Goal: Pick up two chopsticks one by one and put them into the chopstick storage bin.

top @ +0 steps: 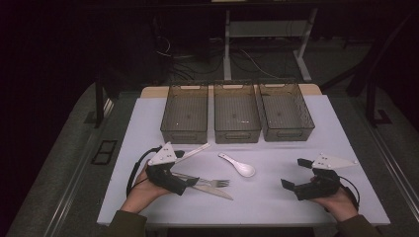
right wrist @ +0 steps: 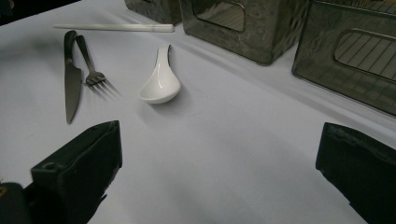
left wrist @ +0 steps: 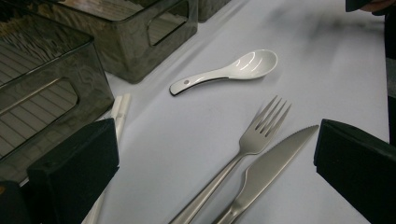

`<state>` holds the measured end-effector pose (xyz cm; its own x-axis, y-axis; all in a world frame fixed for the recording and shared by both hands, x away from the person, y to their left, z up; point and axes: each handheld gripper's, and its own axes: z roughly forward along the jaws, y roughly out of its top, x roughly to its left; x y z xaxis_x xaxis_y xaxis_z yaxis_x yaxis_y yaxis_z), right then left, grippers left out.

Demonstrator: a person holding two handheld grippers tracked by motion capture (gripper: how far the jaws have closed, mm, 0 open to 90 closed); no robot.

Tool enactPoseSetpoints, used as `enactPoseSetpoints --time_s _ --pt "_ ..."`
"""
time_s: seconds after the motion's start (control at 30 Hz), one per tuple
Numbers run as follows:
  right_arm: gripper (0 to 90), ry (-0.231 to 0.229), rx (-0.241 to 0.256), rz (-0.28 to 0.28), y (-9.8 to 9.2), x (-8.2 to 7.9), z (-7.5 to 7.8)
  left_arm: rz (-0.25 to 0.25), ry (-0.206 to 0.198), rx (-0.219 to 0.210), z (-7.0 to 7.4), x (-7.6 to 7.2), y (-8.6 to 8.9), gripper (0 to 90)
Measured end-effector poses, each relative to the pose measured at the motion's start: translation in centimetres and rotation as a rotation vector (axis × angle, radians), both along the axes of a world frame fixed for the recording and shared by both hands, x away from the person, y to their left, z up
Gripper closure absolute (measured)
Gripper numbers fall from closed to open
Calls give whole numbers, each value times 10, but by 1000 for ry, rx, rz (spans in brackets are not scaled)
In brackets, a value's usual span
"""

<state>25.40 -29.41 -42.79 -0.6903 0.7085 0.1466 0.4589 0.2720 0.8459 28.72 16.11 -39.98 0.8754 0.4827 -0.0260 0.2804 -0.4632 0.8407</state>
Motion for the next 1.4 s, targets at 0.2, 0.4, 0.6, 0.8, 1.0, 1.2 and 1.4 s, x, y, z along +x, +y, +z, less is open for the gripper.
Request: enactPoseSetpoints --time_s 0.2,0.4,0.6,0.8,1.0,1.2,1.4 --pt "6 2 0 -1 0 0 0 1 1 1 1 5 2 0" --pt "6 1 1 -2 0 0 0 4 1 6 3 10 3 0" --pt "6 3 2 -3 0 1 0 16 -2 1 6 19 5 0" --pt "6 5 6 -6 0 0 -1 31 7 -5 8 30 7 0" --pt "6 9 9 -7 -1 1 -1 41 17 -1 8 41 11 0" --pt "6 10 12 -9 -1 1 -1 50 33 -3 8 53 14 0" --pt "6 12 14 -8 -1 1 -2 59 27 -5 6 61 16 11"
